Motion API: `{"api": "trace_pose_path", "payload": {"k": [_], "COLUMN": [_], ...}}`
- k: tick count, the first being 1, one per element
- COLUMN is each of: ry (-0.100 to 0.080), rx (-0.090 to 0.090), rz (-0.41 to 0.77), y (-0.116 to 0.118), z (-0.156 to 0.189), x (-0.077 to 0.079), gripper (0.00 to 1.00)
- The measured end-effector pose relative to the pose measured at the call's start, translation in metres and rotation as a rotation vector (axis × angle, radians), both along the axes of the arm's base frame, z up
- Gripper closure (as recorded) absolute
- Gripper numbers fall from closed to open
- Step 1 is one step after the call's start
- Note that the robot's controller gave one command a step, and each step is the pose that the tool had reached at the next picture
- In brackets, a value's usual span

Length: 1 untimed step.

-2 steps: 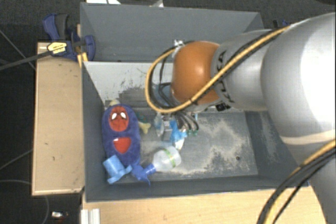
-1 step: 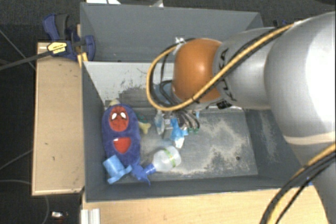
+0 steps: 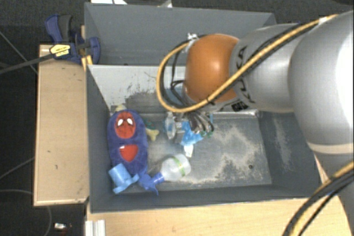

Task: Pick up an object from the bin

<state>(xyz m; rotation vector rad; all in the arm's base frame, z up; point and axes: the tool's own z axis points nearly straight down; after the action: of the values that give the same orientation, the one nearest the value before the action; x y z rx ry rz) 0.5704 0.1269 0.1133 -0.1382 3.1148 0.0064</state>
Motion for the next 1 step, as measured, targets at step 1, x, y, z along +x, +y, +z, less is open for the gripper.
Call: {"api": "trace_pose_path", "payload": {"k": [1], "ry": [-0.007], "rx": [0.001], "rz": [0.000], "y": [0.0003], "z": [0.0196], "x": [0.0015], "gripper": [1.00]}}
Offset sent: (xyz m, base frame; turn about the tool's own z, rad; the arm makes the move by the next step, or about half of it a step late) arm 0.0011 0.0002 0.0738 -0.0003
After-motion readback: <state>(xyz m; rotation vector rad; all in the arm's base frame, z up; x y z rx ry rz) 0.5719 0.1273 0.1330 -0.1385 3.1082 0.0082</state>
